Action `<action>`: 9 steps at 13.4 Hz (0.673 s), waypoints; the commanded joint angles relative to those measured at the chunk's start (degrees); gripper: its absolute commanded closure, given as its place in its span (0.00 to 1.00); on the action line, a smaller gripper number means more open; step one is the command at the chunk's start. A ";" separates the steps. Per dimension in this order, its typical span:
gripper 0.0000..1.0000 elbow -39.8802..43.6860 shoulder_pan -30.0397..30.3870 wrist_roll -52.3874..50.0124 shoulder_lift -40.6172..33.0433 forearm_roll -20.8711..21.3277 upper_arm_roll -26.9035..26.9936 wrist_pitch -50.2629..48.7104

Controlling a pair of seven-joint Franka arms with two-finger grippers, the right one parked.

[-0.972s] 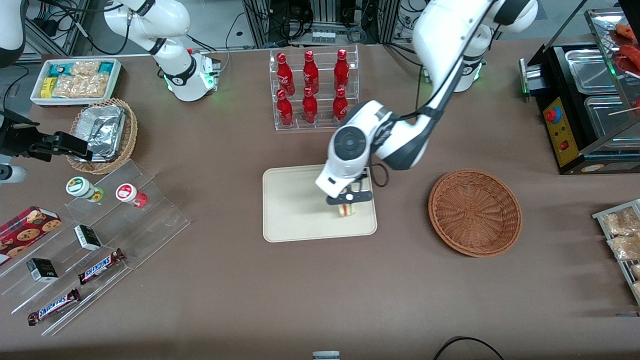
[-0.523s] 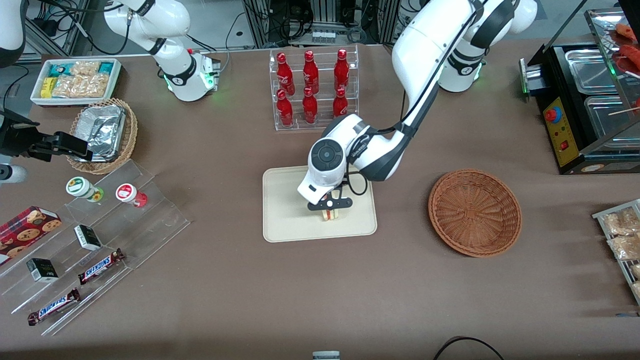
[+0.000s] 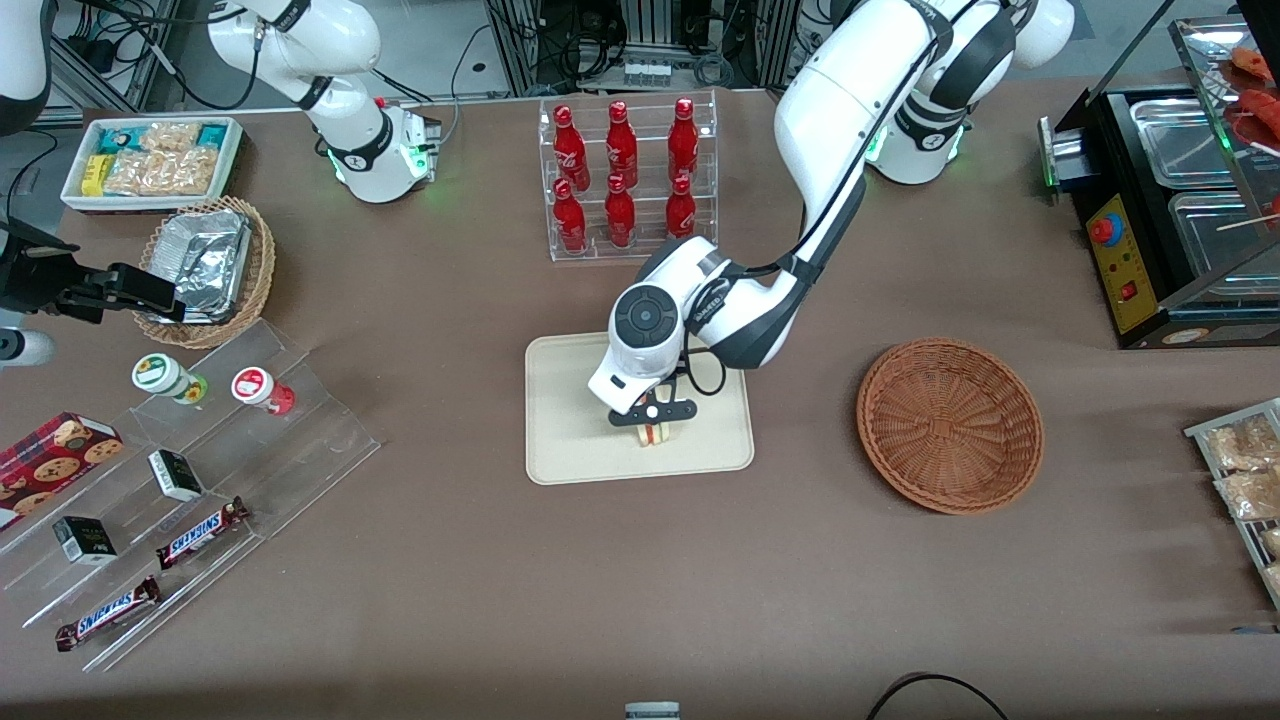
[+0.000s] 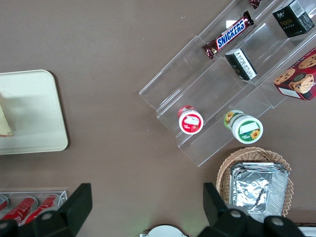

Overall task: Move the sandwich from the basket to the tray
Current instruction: 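Lower the sandwich onto the white tray and open the left gripper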

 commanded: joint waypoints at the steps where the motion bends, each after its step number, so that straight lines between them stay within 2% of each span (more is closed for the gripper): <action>1: 0.00 2.03 -1.29 -1.11 0.15 -0.32 0.71 -0.01; 7: 0.00 2.38 -0.41 0.30 -6.43 0.38 1.41 -5.53; 9: 0.00 1.68 1.78 3.90 -9.94 1.52 1.85 -8.69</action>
